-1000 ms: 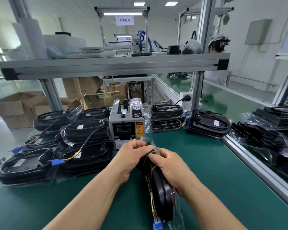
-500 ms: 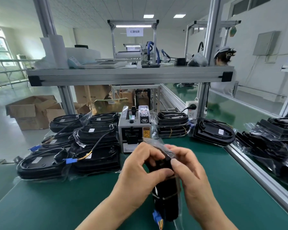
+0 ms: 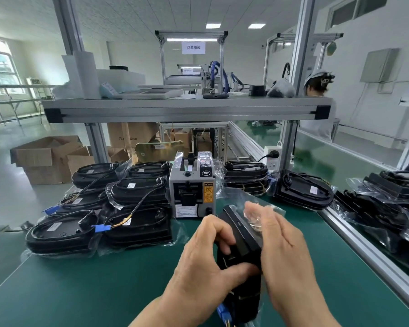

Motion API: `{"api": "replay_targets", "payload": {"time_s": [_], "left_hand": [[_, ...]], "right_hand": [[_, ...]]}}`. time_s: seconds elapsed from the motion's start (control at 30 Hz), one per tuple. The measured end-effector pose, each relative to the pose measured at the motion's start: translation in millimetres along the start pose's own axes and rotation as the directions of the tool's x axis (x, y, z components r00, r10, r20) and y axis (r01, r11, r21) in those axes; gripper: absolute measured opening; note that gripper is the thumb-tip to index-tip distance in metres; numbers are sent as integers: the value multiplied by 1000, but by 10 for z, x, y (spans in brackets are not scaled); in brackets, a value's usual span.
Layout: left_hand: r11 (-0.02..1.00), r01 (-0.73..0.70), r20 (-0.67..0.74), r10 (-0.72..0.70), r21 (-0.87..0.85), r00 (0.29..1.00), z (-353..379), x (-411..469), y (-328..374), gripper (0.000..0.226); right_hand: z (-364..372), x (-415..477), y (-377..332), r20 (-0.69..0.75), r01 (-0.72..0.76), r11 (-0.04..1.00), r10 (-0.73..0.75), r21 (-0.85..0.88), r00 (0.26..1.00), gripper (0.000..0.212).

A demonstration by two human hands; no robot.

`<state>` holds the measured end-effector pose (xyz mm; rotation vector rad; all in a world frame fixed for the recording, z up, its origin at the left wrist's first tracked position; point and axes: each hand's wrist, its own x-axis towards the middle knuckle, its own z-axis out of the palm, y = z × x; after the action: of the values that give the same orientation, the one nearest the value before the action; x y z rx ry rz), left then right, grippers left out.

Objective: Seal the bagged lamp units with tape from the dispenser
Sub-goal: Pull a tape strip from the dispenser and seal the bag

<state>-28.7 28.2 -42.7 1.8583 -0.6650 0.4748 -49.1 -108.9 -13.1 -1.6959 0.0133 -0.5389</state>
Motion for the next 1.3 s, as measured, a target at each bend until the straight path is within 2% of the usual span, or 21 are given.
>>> {"api": "replay_targets", "payload": {"time_s": [0.07,0.13,0.23,0.3,0.33,0.37,0.4,0.47,0.53,0.57,0.7,0.73,0.83,0.9,0.97,1.07,1.1,1.17,1.23,1.3], "left_hand": [[1000,-25,24,25,-11,999,-27,26,-21,44],[998,-51,71,53,-27,996,-54,56,-26,43],[990,-87,121,100,-112,988,-103,123,-58,39],[976,0,-19,-4,-217,1000,-135,249,-147,29],[961,110,-123,-145,-254,982,-149,356,-227,29],[918,257,-209,-327,-303,921,-165,492,-329,31],[832,401,-248,-511,-383,823,-186,643,-454,30],[594,580,-190,-772,-558,607,-209,928,-752,22],[419,647,-130,-886,-636,446,-195,1157,-1029,14],[357,667,-101,-915,-654,390,-175,1250,-1150,14],[154,660,35,-964,-735,263,-109,1492,-1477,28],[134,637,51,-963,-759,263,-97,1526,-1534,30],[231,629,21,-930,-742,366,-35,1530,-1698,24],[255,620,4,-923,-742,385,-15,1542,-1751,22],[257,591,-35,-932,-765,360,1,1580,-1728,21],[240,482,-153,-965,-843,213,17,1601,-1603,21],[255,475,-172,-962,-842,210,11,1571,-1537,21],[299,513,-162,-942,-805,295,-23,1486,-1356,21],[349,553,-80,-888,-756,452,-118,1327,-1122,21],[397,567,73,-771,-722,633,-247,1109,-792,16]], "right_hand": [[4,-15,51,26,-15,999,14,46,1000,32],[11,-1,93,81,-68,996,64,51,995,11],[-2,59,174,75,-146,987,141,68,987,33],[-28,86,172,49,-184,981,181,60,982,32],[-39,83,176,29,-190,980,188,66,982,31],[-52,75,185,16,-186,980,186,70,983,30],[-57,60,185,1,-177,982,177,66,984,30],[-47,31,180,1,-167,985,167,47,986,32],[-28,9,172,24,-166,985,165,43,986,36],[-17,3,170,37,-163,986,161,45,986,37],[8,-4,152,41,-152,988,151,24,988,38],[9,-7,148,44,-151,988,150,20,988,39],[11,-26,146,55,-133,991,133,10,990,42],[7,-43,157,58,-123,992,122,5,991,43],[5,-57,159,69,-118,993,118,-6,991,43],[0,-74,152,93,-115,993,115,-7,989,44],[-6,-79,156,96,-113,994,112,7,989,44],[-8,-96,177,90,-110,993,106,42,990,43],[15,-136,199,64,-79,993,73,90,995,32],[41,-186,202,1,-10,995,10,101,1000,38]]}}
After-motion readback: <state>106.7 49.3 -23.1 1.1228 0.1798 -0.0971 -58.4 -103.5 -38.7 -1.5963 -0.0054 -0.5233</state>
